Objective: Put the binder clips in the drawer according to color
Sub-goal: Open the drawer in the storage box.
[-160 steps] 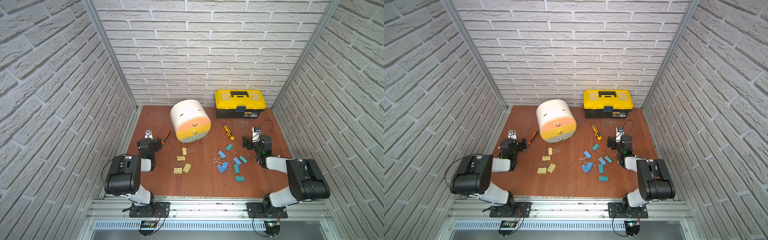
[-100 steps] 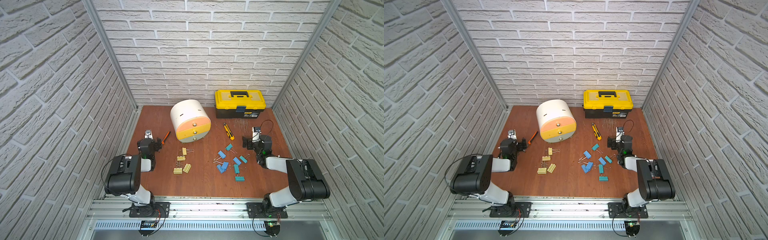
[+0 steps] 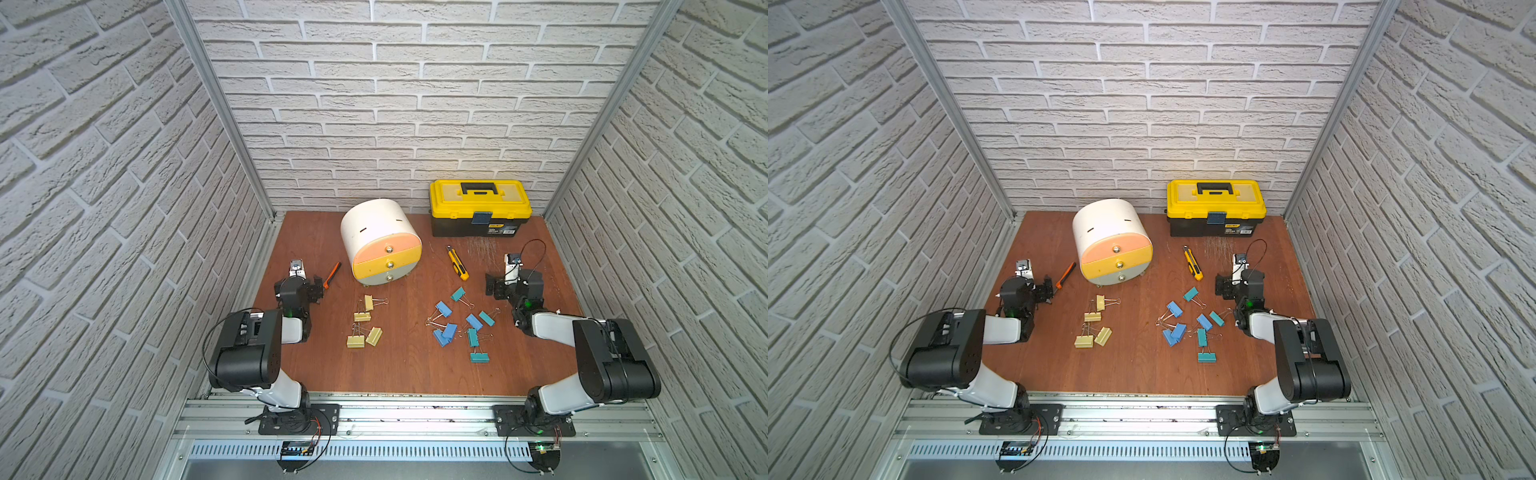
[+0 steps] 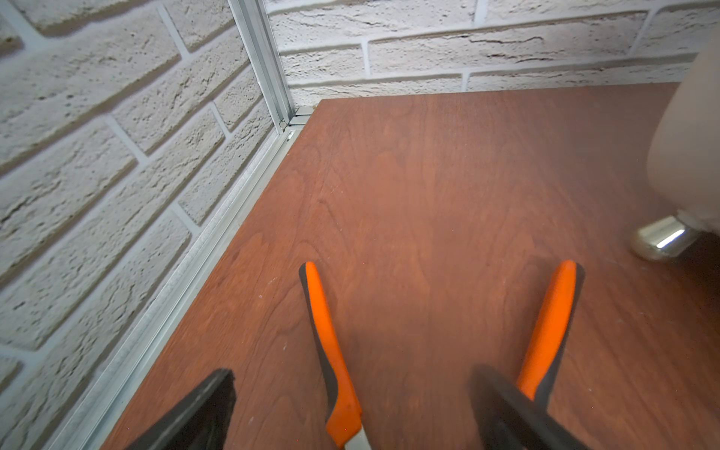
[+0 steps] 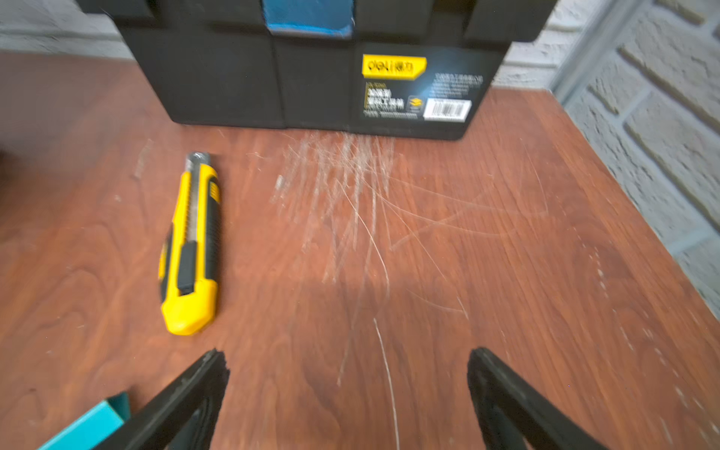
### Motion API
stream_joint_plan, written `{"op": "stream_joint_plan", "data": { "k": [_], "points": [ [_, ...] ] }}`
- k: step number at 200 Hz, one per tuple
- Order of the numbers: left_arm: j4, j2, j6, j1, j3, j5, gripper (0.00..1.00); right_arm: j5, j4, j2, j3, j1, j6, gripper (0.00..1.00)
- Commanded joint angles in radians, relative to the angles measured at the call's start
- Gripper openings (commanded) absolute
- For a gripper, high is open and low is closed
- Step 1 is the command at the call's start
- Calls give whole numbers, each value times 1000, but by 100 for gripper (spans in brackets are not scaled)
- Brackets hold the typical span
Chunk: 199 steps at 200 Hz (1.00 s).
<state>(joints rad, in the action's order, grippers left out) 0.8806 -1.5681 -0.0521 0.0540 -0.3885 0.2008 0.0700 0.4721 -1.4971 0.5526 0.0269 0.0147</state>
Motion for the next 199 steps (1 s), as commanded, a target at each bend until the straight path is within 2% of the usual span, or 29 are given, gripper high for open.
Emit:
{"op": "stream_joint_plan", "data": {
  "k": [1,12,21,39,53,71,81,110,129,141,153,164,176,199],
  "points": [
    [24,20,9,-3,15,-4,98,132,-380,35,204,-4,81,100],
    [24,20,8,-3,16,-4,99,120,-599,2,324,-3,118,100],
    [25,20,7,-2,16,-4,98,102,-703,-9,382,-3,145,100],
    [25,22,8,-3,16,-5,98,26,-735,51,380,-5,172,100],
    [33,28,12,-3,15,6,98,41,-722,136,349,-5,215,100],
    [-298,139,-31,4,-106,68,98,63,-719,235,328,-6,260,100],
    [-460,179,-30,11,-181,38,99,71,-718,286,325,-5,286,100],
    [-660,273,-62,3,-255,54,99,26,-783,360,363,-4,380,100],
    [-839,326,-171,0,-329,98,98,-32,-815,367,392,-4,436,100],
    [-998,340,-235,0,-412,100,98,-74,-791,380,382,-3,482,96],
    [-1132,348,-275,2,-488,49,98,-113,-765,394,370,0,545,95],
    [-1207,369,-311,1,-531,-20,98,-128,-761,404,357,1,641,99],
    [-1240,416,-361,2,-543,-99,99,-188,-732,406,345,8,712,99],
    [-1275,520,-489,0,-543,-213,97,-347,-766,368,396,10,744,99]
  ]
}}
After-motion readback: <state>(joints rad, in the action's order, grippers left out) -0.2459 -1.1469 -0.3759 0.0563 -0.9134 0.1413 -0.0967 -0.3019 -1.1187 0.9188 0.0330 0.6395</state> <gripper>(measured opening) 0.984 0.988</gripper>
